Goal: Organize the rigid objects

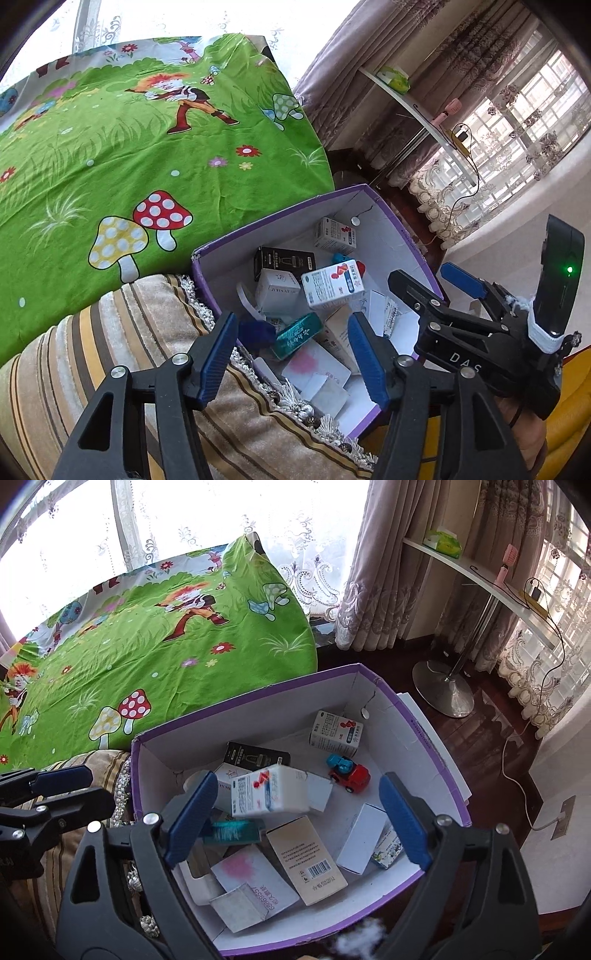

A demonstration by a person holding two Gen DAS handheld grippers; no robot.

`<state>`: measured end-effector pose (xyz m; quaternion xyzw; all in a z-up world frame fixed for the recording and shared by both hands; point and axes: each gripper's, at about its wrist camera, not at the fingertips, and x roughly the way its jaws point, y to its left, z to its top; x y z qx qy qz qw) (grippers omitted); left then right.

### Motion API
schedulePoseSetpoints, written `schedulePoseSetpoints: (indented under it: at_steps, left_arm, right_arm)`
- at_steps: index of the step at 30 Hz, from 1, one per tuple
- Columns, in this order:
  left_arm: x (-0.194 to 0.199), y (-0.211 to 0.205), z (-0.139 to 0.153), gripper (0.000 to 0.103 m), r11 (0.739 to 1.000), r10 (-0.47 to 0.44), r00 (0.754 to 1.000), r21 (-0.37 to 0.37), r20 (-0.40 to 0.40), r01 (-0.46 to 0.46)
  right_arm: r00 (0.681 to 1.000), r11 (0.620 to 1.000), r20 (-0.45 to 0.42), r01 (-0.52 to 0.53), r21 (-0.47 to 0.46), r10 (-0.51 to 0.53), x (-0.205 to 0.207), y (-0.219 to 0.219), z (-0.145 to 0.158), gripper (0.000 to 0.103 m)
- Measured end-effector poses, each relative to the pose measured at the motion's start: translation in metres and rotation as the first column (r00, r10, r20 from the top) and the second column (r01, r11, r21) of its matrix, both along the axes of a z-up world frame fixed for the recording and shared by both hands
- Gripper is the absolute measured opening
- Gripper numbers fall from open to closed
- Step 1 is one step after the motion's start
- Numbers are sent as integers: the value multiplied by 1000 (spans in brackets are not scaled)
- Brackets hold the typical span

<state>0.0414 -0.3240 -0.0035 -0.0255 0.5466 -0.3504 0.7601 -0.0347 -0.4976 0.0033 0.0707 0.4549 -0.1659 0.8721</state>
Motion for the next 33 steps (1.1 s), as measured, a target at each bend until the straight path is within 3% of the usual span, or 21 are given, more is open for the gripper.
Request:
schedulePoseSetpoints:
  at_steps: [5,8,13,17,24,33]
  left_arm:
    - [-12,19,-6,63,999,12,995,-48,-101,-17]
    - [-27,27,-2,65,998,3,995,-70,-96,-10]
    - [-52,25,7,86,998,-40,999,-51,-30,38]
    - [-55,18,4,88,999,-50,999,-15,-14,50]
    - [-48,20,1,98,997,-45,998,-69,-47,42]
    - [-47,17,-1,99,997,-56,997,-61,-44,54]
  right_arm:
    - [999,1000,-31,17,-14,-18,-14,13,5,93]
    - [998,999,-39,39,-8,-40,-28,19,11,93]
    - [997,998,-37,67,-14,-68,-54,31,23,93]
    - [995,996,-35,94,-12,-94,-70,34,24,93]
    - [995,995,-28,99,-13,-99,-80,30,23,93]
    - [996,997,-29,82,2,-82,-78,33,19,93]
